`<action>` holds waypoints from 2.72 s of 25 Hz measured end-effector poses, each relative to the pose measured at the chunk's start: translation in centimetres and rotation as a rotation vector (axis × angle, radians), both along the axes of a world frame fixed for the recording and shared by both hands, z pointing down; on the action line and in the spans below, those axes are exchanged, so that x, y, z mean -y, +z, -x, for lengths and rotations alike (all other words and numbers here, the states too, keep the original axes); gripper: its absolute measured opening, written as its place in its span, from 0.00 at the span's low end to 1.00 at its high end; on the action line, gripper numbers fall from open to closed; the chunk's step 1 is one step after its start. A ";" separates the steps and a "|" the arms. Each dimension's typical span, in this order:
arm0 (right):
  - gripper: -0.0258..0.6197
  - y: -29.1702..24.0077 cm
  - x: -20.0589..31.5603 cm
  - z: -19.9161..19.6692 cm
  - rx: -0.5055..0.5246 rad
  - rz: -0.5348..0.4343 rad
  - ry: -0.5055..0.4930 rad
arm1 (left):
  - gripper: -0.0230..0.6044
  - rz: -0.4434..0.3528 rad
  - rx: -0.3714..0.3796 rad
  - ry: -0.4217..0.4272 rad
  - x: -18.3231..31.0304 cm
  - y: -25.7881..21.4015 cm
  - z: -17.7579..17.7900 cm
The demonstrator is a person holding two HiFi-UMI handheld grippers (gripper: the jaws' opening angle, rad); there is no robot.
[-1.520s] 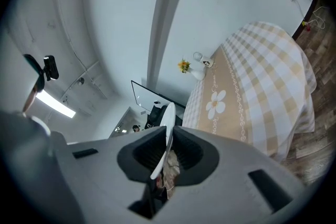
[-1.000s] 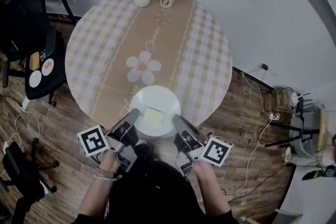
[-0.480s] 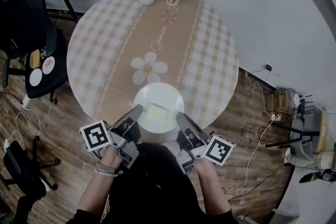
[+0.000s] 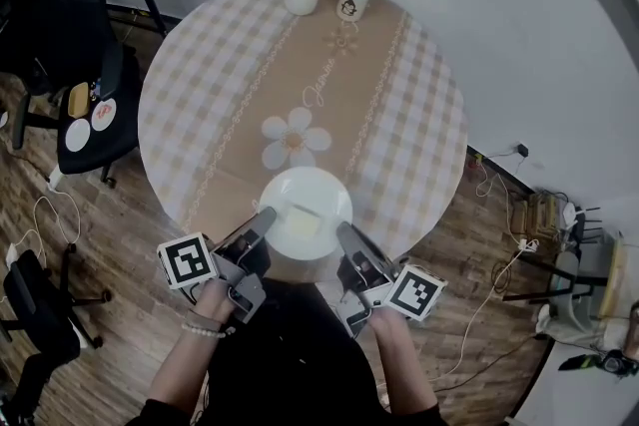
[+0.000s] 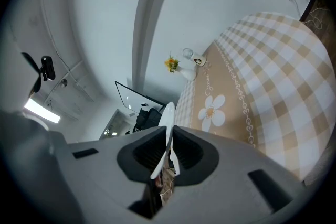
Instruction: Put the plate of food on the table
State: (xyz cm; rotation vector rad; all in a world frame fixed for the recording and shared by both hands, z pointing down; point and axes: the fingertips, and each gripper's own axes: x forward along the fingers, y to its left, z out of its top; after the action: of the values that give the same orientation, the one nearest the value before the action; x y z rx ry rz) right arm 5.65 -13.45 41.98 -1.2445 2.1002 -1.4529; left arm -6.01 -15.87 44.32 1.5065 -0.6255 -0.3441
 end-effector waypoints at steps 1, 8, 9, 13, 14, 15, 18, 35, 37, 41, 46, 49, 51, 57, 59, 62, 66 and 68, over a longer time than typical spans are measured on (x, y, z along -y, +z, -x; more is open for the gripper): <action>0.07 0.1 0.2 0.0 0.000 0.002 -0.009 | 0.05 0.002 -0.001 -0.006 0.1 0.1 0.0; 0.07 0.6 0.8 -0.4 -0.010 0.023 -0.042 | 0.05 0.006 0.018 -0.026 0.4 0.8 -0.3; 0.07 1.1 1.1 -0.5 -0.010 0.027 -0.047 | 0.05 0.009 0.024 -0.028 0.6 1.2 -0.3; 0.07 2.9 2.0 -1.0 -0.009 0.046 -0.060 | 0.05 0.020 0.031 -0.032 1.4 2.8 -0.9; 0.07 3.2 2.2 -1.1 -0.010 0.051 -0.062 | 0.05 0.021 0.032 -0.031 1.5 3.1 -1.1; 0.07 3.5 2.3 -1.2 -0.010 0.057 -0.064 | 0.05 0.023 0.034 -0.031 1.6 3.4 -1.2; 0.07 4.5 2.5 -1.5 -0.013 0.077 -0.068 | 0.05 0.033 0.041 -0.029 1.8 4.3 -1.6; 0.07 10.9 4.0 -3.3 -0.035 0.206 -0.047 | 0.05 0.076 0.084 -0.010 3.6 9.1 -3.5; 0.07 11.8 4.1 -3.5 -0.039 0.222 -0.046 | 0.05 0.084 0.088 -0.005 3.8 9.8 -3.7; 0.07 13.2 4.6 -3.7 -0.044 0.247 -0.042 | 0.05 0.062 0.092 0.003 4.5 11.4 -3.9; 0.07 15.0 5.1 -4.0 -0.061 0.274 -0.048 | 0.05 0.082 0.101 -0.005 5.0 13.1 -4.1; 0.07 15.9 5.3 -4.0 -0.068 0.297 -0.049 | 0.05 0.088 0.110 -0.005 5.3 14.1 -4.1; 0.07 16.5 5.6 -4.0 -0.076 0.308 -0.050 | 0.05 0.104 0.112 -0.008 5.5 14.6 -4.1; 0.07 18.3 5.9 -4.0 -0.109 0.340 -0.061 | 0.05 0.098 0.141 -0.002 6.0 16.0 -4.1; 0.07 18.9 6.0 -4.0 -0.139 0.351 -0.071 | 0.05 0.103 0.155 -0.003 6.1 16.5 -4.1; 0.09 19.8 6.0 -3.8 -0.199 0.371 -0.111 | 0.05 0.113 0.178 -0.011 6.2 17.2 -3.9; 0.13 20.2 6.2 -3.5 -0.214 0.368 -0.146 | 0.05 0.123 0.182 -0.018 6.2 17.7 -3.9; 0.20 20.1 6.3 -3.1 -0.202 0.353 -0.162 | 0.05 0.122 0.189 -0.019 6.3 17.9 -3.9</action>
State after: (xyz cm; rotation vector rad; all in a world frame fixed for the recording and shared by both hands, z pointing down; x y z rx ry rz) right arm 8.78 -19.79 62.09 -1.4251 2.1806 -1.9073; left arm -2.08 -22.15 62.20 1.4259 -0.7972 -0.1754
